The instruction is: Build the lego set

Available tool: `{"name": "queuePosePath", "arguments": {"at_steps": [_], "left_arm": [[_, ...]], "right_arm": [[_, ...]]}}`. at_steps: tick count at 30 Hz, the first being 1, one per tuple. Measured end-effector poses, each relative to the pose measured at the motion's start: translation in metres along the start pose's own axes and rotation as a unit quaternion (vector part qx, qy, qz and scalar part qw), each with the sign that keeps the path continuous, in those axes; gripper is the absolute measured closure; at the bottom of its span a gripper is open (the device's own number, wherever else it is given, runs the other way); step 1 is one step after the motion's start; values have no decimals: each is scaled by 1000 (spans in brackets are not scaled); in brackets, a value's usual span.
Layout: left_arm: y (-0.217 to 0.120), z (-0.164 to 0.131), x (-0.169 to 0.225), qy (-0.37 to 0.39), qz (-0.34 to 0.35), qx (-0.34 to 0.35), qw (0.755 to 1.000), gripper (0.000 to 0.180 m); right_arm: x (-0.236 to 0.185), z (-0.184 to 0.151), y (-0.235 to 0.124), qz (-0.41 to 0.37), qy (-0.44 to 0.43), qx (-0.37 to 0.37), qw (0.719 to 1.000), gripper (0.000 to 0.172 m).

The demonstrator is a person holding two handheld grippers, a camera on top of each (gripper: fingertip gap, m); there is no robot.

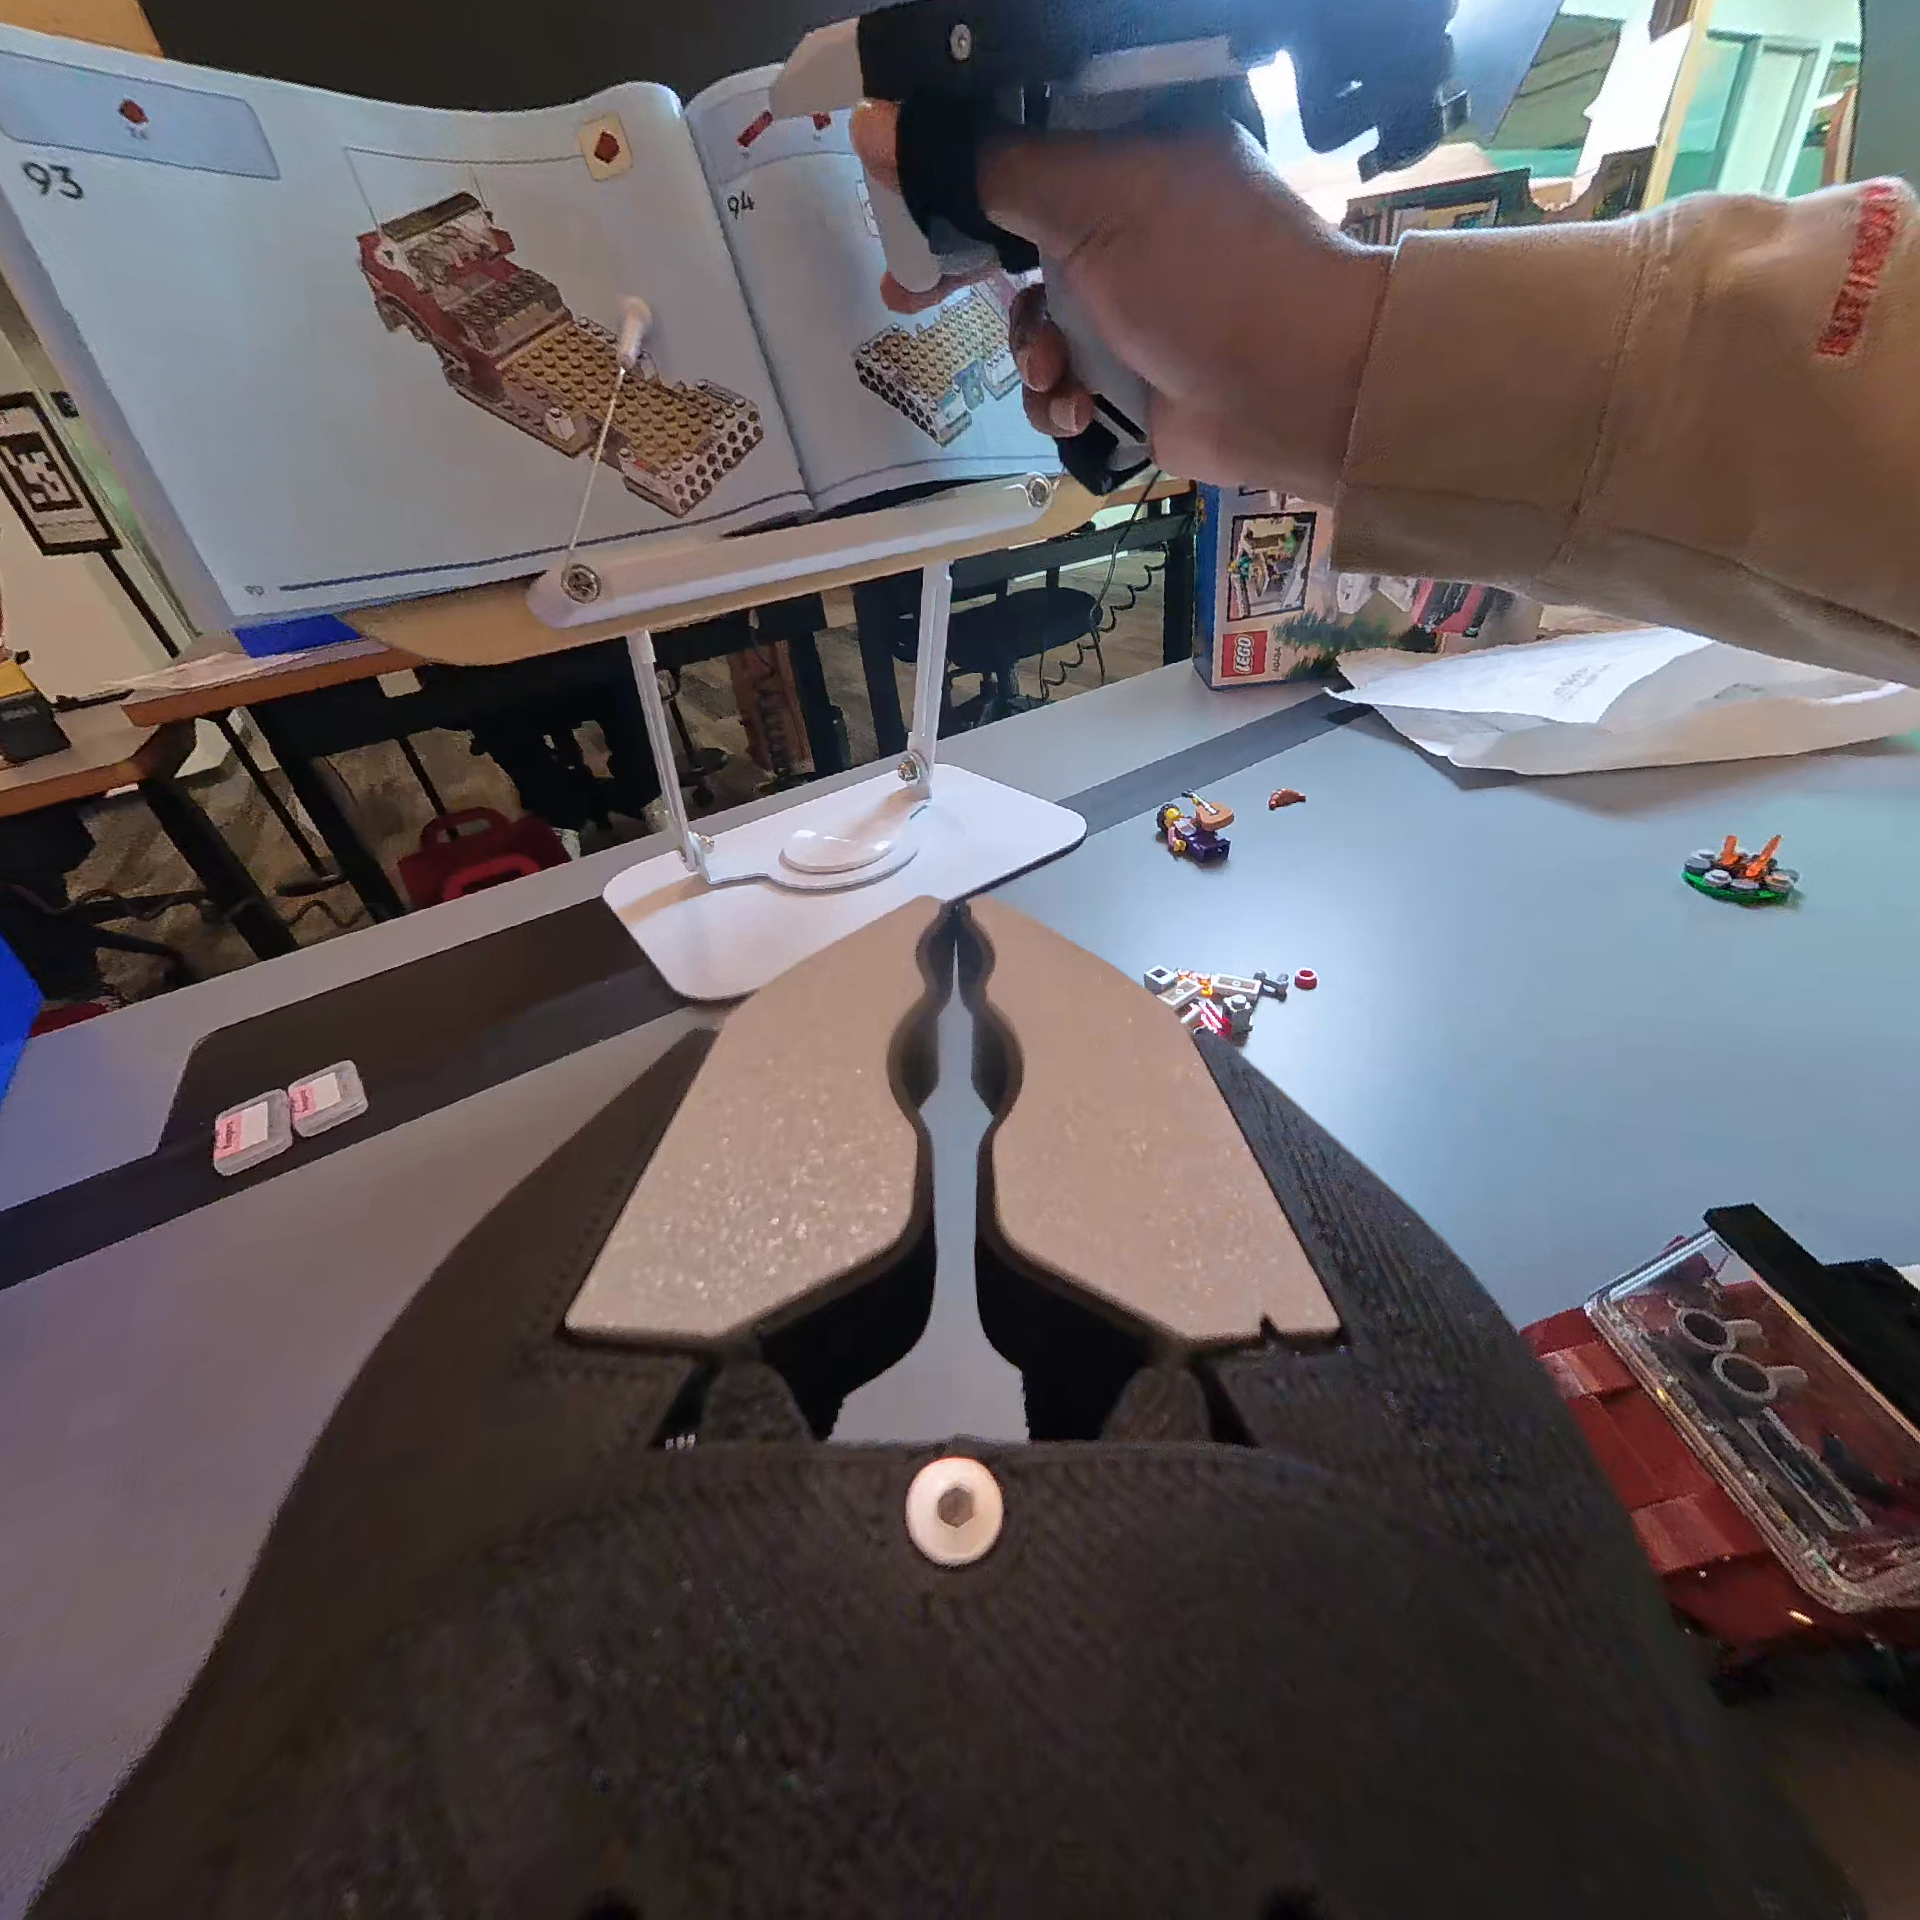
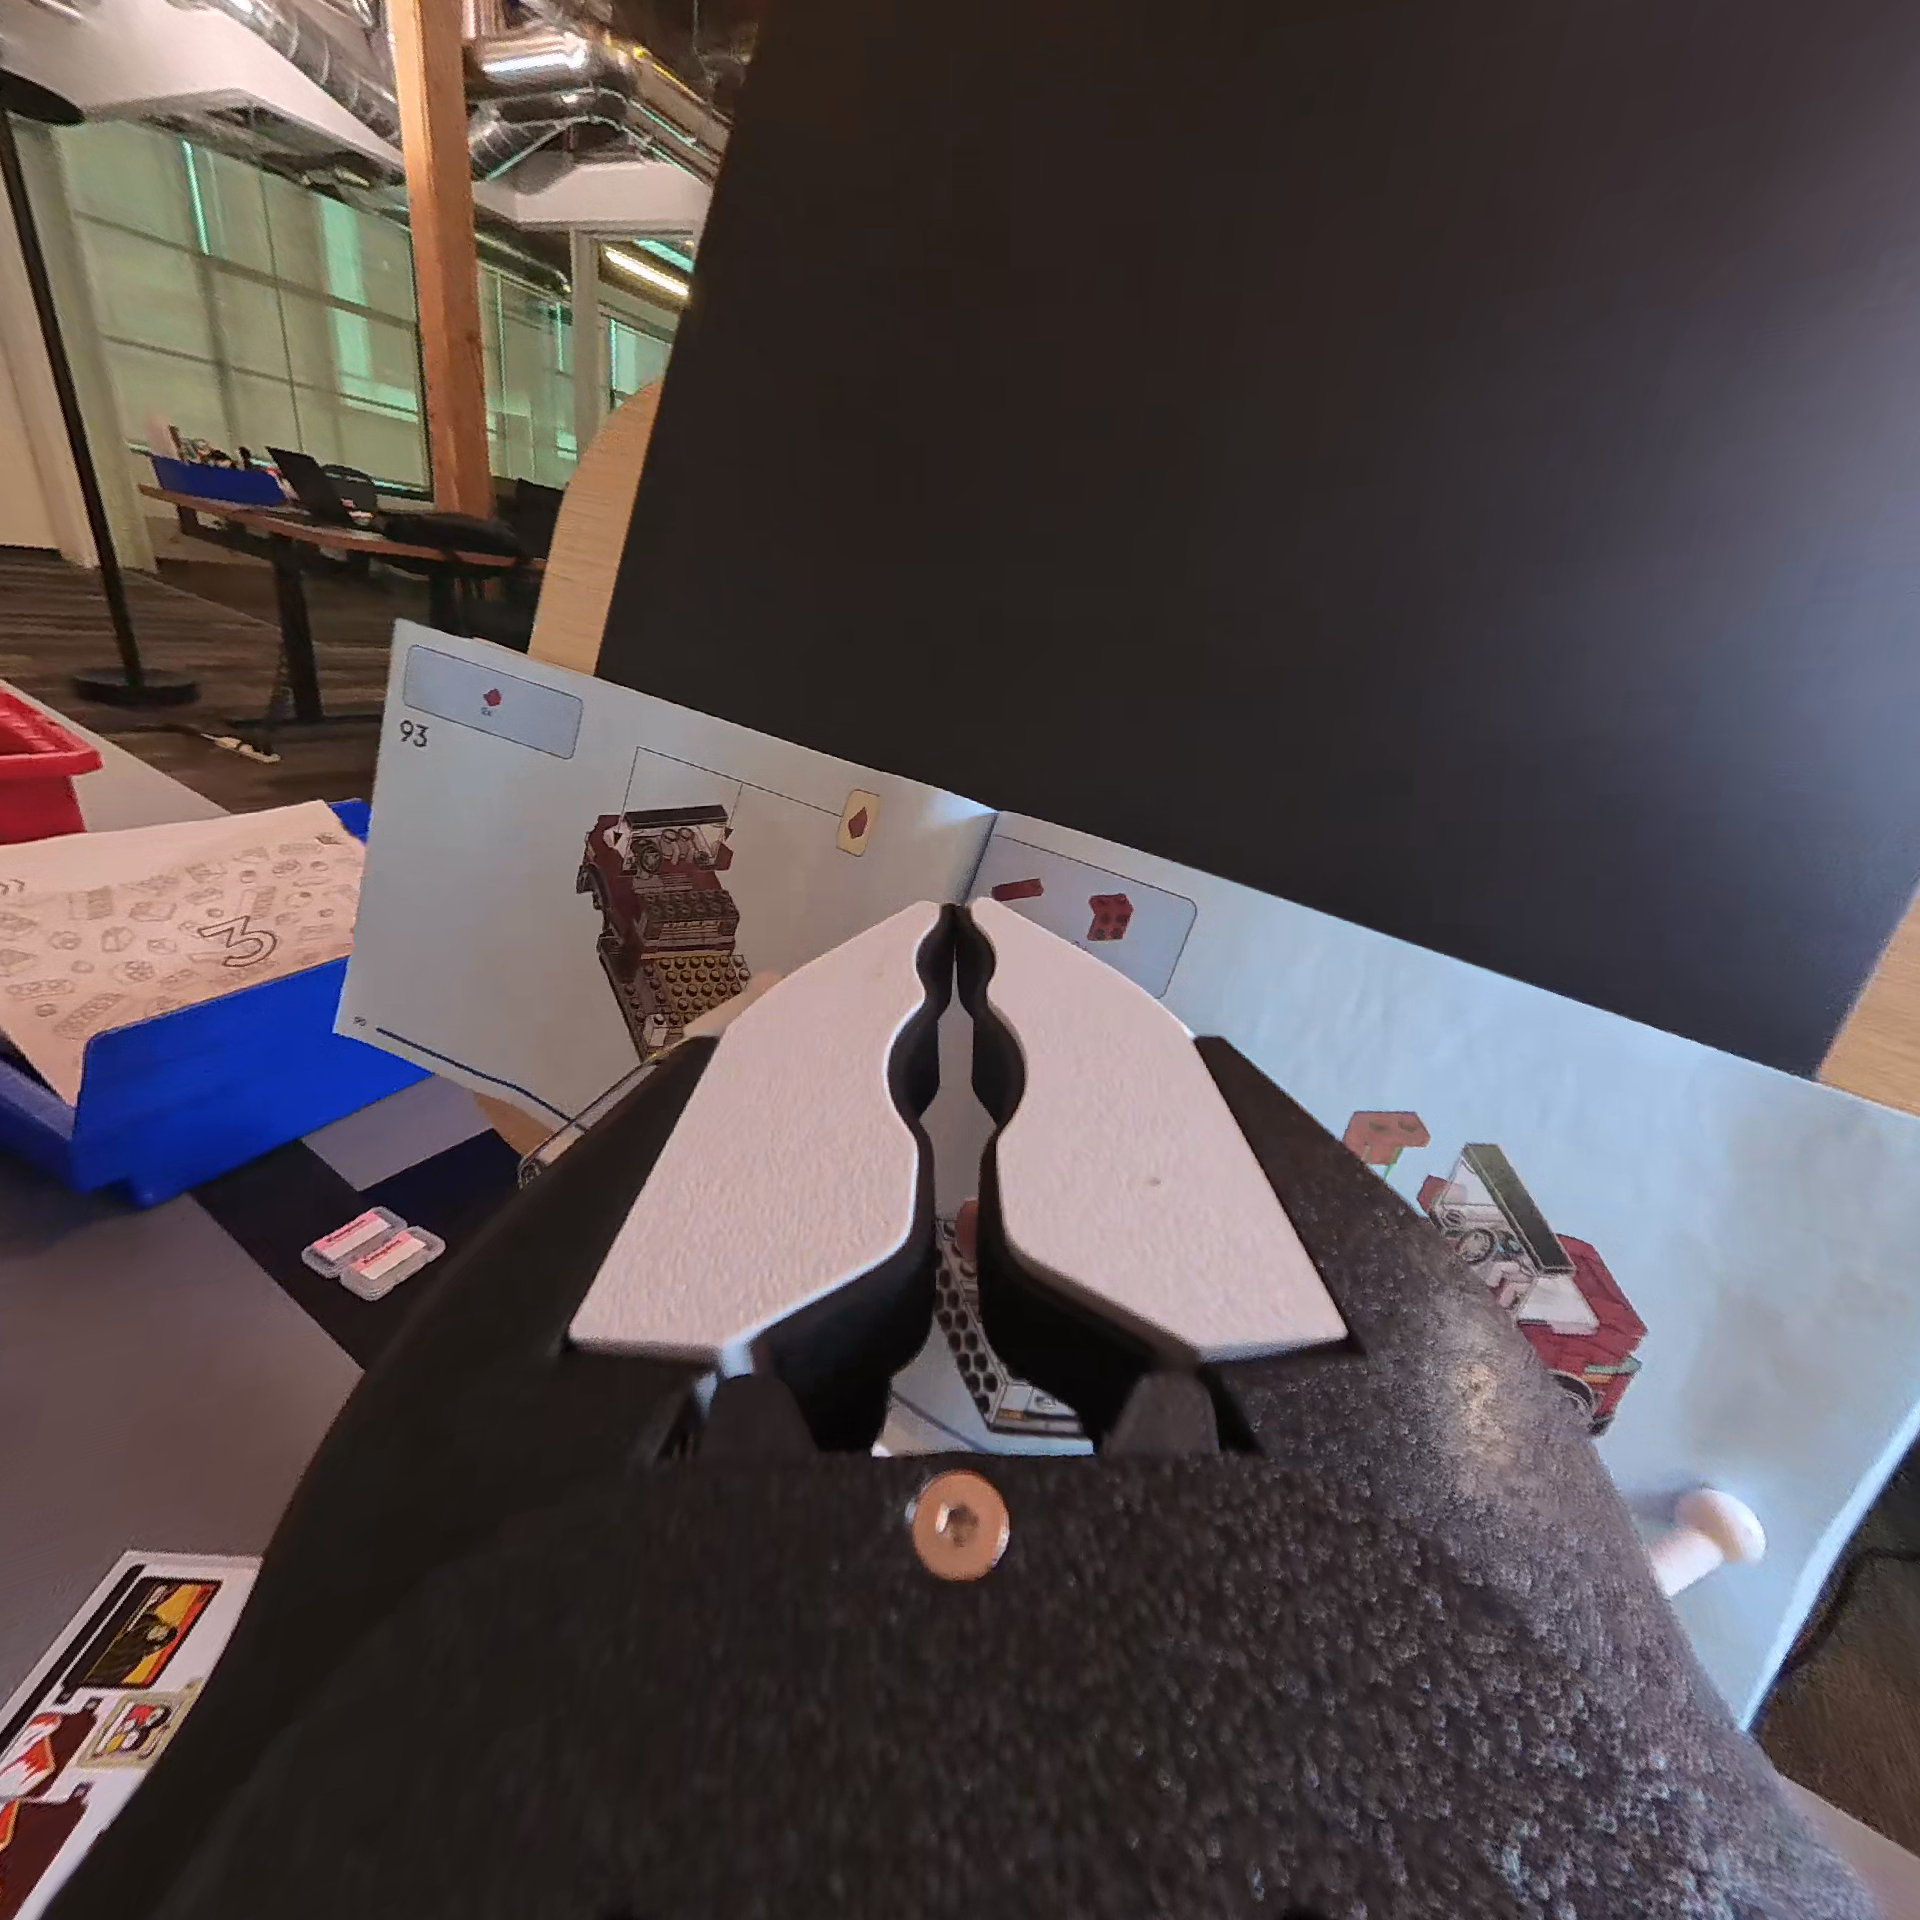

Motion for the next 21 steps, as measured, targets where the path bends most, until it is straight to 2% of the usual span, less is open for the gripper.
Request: {"name": "queuePosePath", "arguments": {"at_steps": [10,16,21], "left_arm": [[0,-4,1,-6,-6,-10,1000,180],[0,-6,1,-11,-6,-12,1000,180],[1,-7,3,-13,-11,-14,1000,180]], "right_arm": [[5,-8,-5,-3,-6,-6,1000,172],[25,-6,-16,-33,-5,-3,999,172],[29,-5,-19,-28,-14,-1,1000,172]]}}
Point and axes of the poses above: each gripper's, where its closed fingertips meet, y out along the fingers, z out of its top, x = y × z across the jaws, the point moved 5 cm from there along -y, back along the fingers, and after that the axes turned 15 degrees about x, right-handed, at the moved point
